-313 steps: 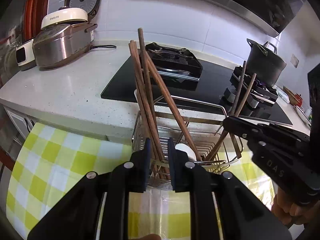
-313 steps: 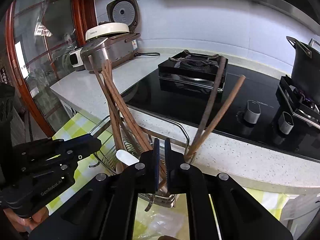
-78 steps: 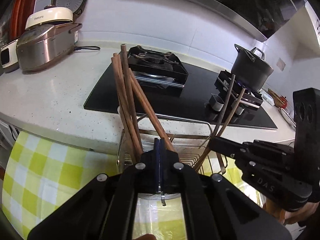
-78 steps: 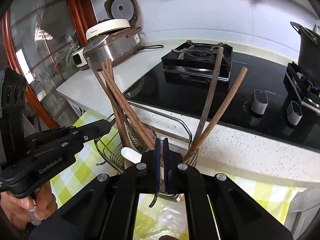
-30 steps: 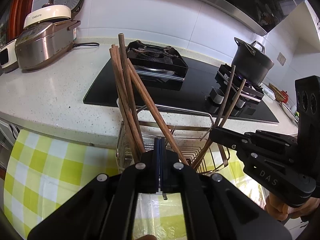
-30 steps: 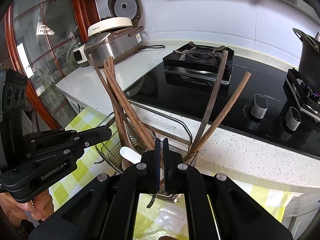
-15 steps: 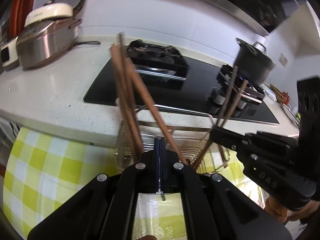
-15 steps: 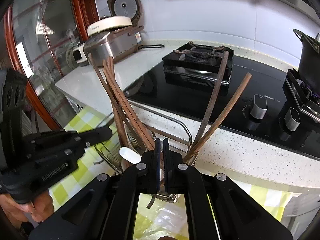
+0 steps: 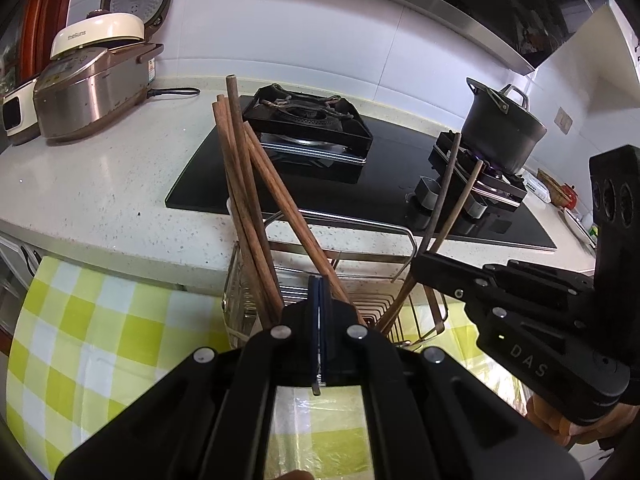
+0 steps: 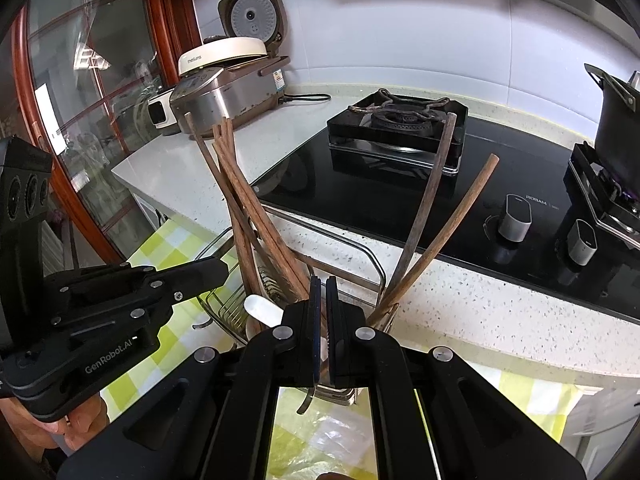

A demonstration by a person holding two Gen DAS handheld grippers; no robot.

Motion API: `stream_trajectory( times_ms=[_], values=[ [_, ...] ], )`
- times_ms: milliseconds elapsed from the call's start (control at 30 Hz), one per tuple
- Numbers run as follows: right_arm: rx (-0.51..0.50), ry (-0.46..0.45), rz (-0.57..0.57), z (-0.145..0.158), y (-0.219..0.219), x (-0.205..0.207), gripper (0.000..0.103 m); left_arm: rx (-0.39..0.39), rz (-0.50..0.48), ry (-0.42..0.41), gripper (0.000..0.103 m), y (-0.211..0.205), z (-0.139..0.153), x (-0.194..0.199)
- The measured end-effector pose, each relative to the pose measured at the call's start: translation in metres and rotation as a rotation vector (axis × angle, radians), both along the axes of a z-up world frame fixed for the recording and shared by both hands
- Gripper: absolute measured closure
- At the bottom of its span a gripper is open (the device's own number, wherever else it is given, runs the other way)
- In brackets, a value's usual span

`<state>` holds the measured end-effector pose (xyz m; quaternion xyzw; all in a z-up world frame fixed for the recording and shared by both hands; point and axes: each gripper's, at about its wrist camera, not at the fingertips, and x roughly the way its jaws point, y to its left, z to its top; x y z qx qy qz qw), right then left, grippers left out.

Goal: Organize utensils

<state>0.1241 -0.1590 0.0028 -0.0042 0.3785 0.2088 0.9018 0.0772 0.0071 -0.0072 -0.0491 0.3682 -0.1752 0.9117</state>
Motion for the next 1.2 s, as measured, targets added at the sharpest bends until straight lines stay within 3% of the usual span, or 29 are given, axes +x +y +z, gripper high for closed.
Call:
stream_trajectory(
  times_ms=[1200],
  values=[
    [0.003, -0.005, -0.003, -0.0006, -0.0088, -0.0012, 0.1, 0.005, 0.016, -0.004, 0.103, -0.005, 0.0026, -0.0053]
  ],
)
